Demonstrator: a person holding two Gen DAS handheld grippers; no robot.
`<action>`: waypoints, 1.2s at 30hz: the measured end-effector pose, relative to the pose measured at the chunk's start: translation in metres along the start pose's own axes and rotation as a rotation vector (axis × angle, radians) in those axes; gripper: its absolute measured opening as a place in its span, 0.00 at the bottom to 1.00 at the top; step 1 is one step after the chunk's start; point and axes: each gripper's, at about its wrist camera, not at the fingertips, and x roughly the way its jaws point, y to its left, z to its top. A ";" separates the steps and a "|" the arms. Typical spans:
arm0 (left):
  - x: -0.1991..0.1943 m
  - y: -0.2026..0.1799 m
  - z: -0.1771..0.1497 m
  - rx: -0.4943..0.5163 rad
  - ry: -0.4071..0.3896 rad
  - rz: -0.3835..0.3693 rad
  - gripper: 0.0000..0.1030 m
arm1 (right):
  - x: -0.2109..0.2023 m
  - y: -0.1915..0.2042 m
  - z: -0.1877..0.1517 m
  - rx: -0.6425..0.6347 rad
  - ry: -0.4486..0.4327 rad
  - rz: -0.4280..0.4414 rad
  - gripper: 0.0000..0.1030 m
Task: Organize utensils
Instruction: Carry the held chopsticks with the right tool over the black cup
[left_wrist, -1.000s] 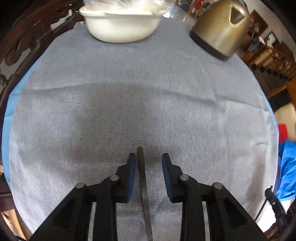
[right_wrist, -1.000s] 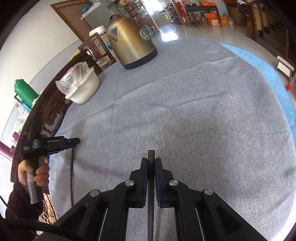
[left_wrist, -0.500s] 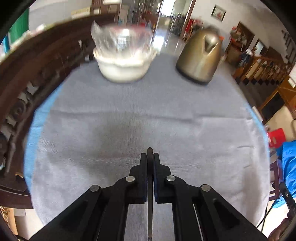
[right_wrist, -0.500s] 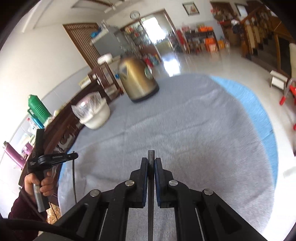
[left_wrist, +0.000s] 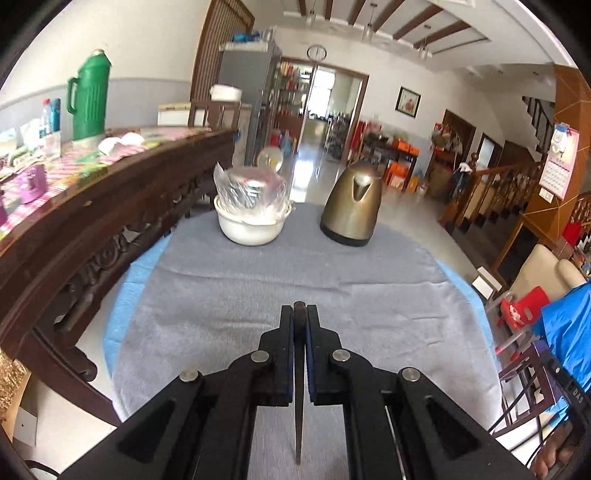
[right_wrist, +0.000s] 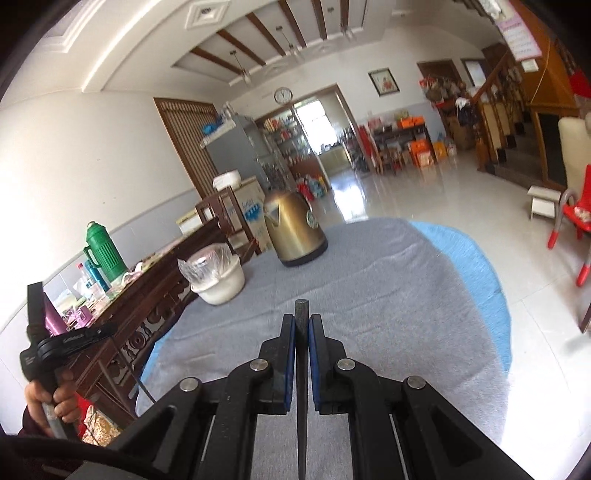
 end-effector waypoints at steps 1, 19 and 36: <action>-0.006 0.001 -0.002 -0.001 -0.008 -0.001 0.05 | -0.009 0.003 0.000 -0.010 -0.022 -0.004 0.07; -0.122 -0.014 -0.002 0.053 -0.180 -0.093 0.05 | -0.107 0.077 0.025 -0.139 -0.266 0.062 0.07; -0.177 -0.039 0.004 0.107 -0.284 -0.231 0.05 | -0.143 0.153 0.037 -0.235 -0.331 0.202 0.07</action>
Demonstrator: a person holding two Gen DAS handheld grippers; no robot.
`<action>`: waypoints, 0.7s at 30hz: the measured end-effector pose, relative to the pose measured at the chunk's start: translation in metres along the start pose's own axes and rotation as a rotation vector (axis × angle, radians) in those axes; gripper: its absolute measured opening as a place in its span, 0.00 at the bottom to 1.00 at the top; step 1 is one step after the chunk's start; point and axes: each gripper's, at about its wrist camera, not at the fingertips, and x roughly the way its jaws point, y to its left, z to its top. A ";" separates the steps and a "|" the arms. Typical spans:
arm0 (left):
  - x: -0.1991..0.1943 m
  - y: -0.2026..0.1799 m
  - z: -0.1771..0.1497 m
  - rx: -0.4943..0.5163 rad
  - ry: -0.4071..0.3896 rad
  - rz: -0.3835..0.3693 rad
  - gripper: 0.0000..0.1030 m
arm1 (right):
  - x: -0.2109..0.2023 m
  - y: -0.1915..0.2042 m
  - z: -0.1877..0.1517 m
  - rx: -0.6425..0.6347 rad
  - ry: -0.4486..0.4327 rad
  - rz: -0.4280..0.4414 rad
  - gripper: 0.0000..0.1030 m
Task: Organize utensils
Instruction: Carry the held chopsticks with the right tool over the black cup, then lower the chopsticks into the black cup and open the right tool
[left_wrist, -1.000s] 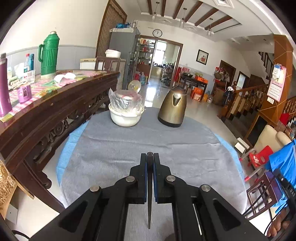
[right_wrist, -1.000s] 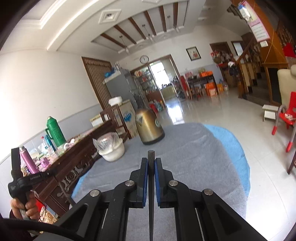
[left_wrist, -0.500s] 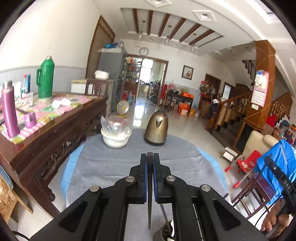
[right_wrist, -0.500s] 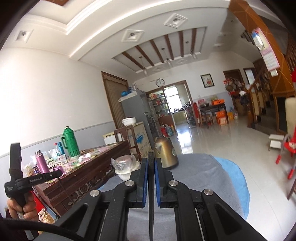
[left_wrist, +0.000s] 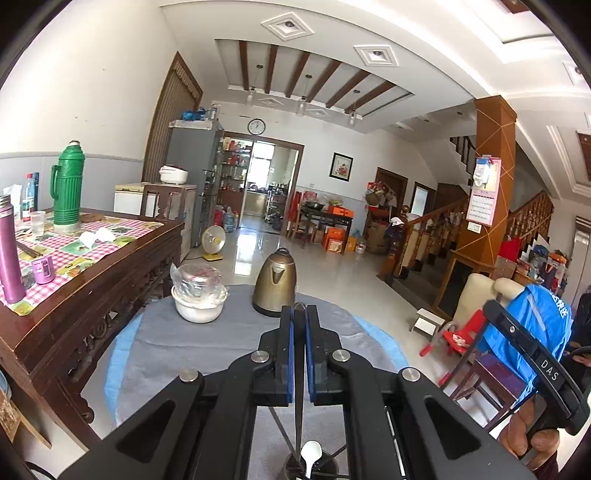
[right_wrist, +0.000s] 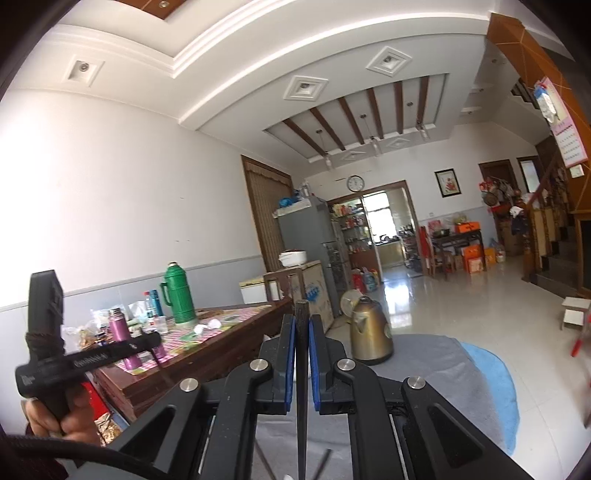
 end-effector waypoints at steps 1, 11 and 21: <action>0.001 -0.002 -0.002 0.006 0.001 -0.002 0.05 | 0.002 0.004 0.000 -0.004 0.000 0.005 0.07; 0.023 -0.013 -0.025 0.045 0.058 -0.006 0.05 | 0.032 0.036 -0.028 -0.045 0.071 0.018 0.07; 0.034 -0.007 -0.043 0.032 0.126 0.004 0.05 | 0.044 0.034 -0.050 -0.060 0.151 -0.035 0.07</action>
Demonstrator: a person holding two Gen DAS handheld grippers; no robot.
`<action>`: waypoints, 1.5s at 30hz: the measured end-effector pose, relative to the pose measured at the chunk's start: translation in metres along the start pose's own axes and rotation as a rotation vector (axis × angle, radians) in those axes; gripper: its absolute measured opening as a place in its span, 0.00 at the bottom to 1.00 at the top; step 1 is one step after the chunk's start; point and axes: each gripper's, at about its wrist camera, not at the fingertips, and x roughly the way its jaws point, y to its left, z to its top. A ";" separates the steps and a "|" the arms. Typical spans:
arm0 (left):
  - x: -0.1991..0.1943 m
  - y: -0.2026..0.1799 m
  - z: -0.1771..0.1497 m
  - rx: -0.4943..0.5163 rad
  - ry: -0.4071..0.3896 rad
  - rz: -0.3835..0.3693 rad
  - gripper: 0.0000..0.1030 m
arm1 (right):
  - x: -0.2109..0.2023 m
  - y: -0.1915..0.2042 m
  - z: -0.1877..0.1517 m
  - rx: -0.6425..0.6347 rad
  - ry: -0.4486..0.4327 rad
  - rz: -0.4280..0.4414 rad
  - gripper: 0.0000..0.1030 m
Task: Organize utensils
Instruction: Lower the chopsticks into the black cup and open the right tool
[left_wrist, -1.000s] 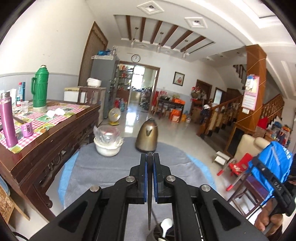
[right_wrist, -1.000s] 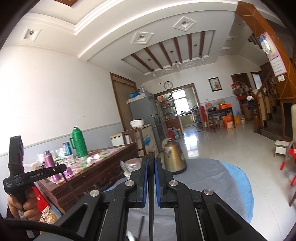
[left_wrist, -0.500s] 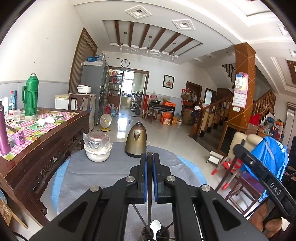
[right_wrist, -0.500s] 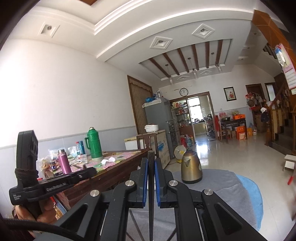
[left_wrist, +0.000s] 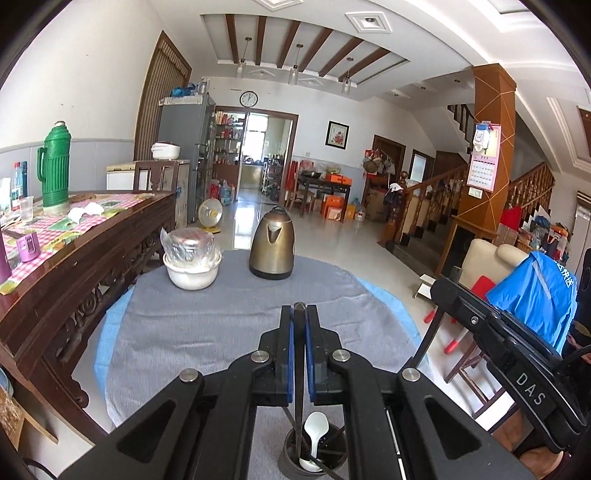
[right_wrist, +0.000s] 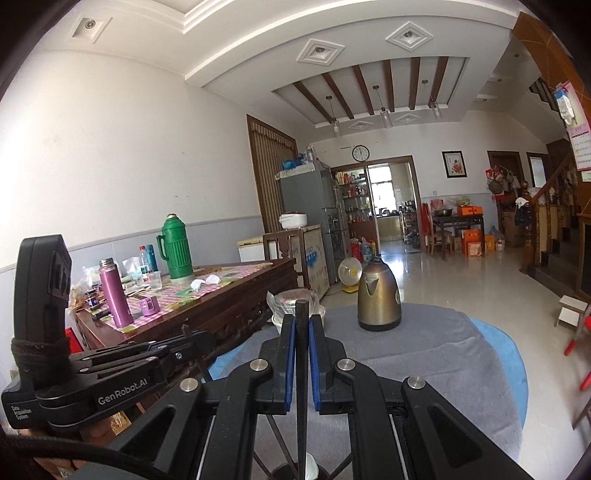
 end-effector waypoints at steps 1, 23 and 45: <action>0.000 0.000 -0.001 -0.002 0.002 0.000 0.05 | 0.001 -0.001 -0.001 0.005 0.006 -0.003 0.07; 0.024 0.008 -0.021 -0.012 0.110 -0.001 0.05 | 0.028 -0.007 -0.020 0.040 0.147 -0.052 0.08; -0.027 0.007 -0.034 0.126 0.127 0.289 0.70 | -0.017 -0.012 -0.014 0.050 0.194 -0.029 0.23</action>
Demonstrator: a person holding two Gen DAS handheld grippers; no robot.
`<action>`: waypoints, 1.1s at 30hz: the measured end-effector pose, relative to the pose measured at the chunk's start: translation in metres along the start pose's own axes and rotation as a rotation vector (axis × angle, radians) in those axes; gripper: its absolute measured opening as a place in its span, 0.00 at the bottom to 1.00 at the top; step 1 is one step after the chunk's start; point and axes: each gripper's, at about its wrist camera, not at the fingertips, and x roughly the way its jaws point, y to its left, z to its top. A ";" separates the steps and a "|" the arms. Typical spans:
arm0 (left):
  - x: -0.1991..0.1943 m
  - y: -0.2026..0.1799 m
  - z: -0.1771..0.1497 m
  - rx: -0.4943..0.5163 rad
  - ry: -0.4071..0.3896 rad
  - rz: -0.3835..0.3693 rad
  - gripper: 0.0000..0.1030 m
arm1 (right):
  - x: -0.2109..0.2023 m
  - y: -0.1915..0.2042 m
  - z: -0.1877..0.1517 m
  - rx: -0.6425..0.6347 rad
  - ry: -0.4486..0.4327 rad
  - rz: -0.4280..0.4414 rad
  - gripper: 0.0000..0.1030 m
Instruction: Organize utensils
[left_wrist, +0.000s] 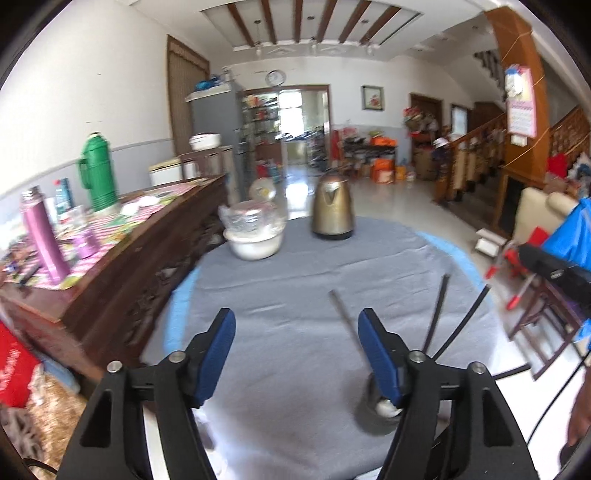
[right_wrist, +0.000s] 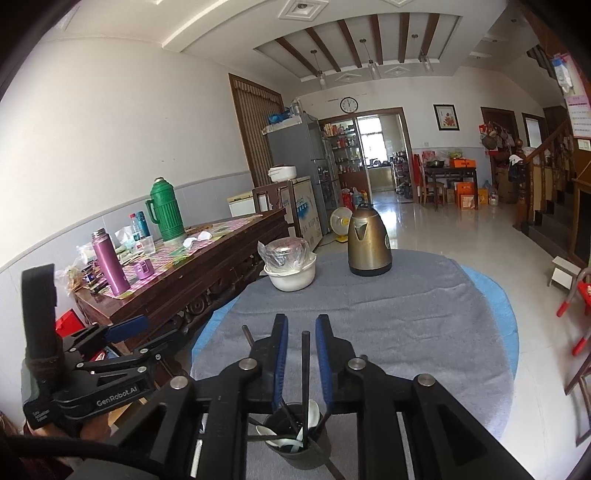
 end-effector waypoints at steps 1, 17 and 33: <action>-0.004 0.002 -0.003 0.004 0.011 0.023 0.72 | -0.007 -0.001 -0.002 -0.001 -0.006 -0.001 0.31; -0.066 0.001 -0.076 0.049 0.146 0.120 0.88 | -0.095 -0.019 -0.054 0.022 0.099 -0.010 0.66; -0.086 -0.009 -0.097 0.116 0.144 0.109 0.88 | -0.087 -0.014 -0.089 0.072 0.200 -0.021 0.66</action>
